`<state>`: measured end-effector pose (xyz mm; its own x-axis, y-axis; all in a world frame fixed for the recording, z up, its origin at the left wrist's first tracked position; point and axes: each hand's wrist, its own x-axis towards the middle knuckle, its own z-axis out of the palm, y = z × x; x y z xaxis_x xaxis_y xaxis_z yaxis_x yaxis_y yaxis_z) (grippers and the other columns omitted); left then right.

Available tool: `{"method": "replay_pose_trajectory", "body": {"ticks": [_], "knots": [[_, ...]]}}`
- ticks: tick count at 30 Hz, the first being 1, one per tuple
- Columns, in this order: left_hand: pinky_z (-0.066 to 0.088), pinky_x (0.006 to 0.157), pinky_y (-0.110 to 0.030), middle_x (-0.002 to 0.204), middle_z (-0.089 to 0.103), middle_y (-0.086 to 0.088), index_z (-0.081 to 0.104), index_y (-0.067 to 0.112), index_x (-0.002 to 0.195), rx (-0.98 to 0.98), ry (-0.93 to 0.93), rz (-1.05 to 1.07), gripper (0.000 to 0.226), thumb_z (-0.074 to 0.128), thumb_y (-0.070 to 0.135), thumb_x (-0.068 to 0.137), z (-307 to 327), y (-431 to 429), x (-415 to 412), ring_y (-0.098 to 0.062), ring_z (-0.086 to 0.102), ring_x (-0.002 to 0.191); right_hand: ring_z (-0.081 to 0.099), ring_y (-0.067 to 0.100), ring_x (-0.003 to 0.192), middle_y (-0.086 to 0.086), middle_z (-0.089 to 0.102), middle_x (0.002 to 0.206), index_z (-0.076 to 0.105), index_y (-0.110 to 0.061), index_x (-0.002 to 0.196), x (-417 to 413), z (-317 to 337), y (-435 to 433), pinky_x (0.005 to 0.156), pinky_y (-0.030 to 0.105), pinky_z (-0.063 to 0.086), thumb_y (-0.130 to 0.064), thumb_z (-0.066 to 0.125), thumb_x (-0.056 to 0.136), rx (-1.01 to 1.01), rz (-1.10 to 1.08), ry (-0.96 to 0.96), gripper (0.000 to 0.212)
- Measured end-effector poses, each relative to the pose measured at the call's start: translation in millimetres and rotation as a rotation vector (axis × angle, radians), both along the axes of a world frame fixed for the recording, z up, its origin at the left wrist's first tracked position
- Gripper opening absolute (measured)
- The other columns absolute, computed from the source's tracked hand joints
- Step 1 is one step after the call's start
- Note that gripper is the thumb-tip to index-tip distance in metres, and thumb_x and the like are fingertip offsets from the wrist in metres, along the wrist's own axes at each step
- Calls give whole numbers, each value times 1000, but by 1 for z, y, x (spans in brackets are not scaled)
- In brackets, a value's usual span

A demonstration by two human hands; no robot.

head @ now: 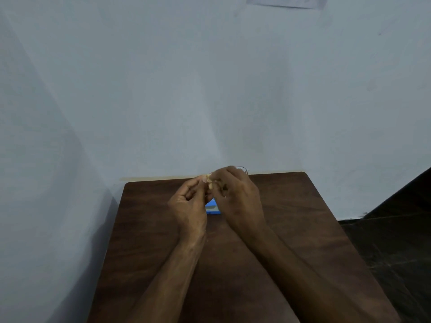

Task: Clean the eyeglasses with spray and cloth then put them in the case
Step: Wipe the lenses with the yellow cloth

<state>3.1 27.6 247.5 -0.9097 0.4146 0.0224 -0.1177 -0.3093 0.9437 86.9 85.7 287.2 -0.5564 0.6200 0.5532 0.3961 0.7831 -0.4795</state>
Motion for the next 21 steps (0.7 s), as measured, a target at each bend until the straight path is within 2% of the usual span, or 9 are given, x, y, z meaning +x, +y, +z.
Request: {"method": "replay_pose_trajectory", "body": {"ticks": [5, 9, 13, 16, 21], "knots": [[66, 75, -33, 94, 82, -7, 79, 5, 111, -30, 25, 2, 18, 75, 11, 94, 0, 2, 2, -23, 80, 85, 60, 15, 90, -5, 67, 100, 70, -17, 97, -6, 6, 10, 67, 37, 54, -14, 72, 91, 35, -90, 30, 7], [65, 71, -28, 88, 82, 0, 79, 11, 105, -7, 2, 12, 14, 72, 4, 95, 2, 2, 1, -17, 80, 82, 59, 14, 89, -4, 65, 102, 68, -15, 98, -8, 3, -2, 66, 37, 55, -13, 70, 93, 41, 4, 0, 5], [63, 68, -24, 83, 81, 5, 78, 3, 109, -10, -1, 23, 15, 70, 4, 96, 3, 0, -1, -10, 78, 75, 58, 18, 84, -1, 65, 96, 67, -14, 90, -3, 1, 5, 62, 40, 54, -12, 69, 93, 70, -28, -24, 4], [65, 71, -28, 88, 82, 1, 79, 5, 110, -36, 18, 22, 17, 73, 10, 95, 2, 2, 1, -13, 78, 78, 58, 19, 86, -1, 65, 98, 67, -14, 93, -9, 5, 14, 63, 42, 54, -12, 67, 94, 80, -76, -17, 2], [64, 69, -24, 86, 82, 4, 78, 4, 111, -12, 2, 5, 17, 71, 5, 96, 4, 1, -4, -17, 80, 81, 58, 18, 84, -1, 65, 97, 67, -13, 91, 0, 0, -2, 61, 38, 54, -9, 72, 90, 98, 14, -36, 6]]}}
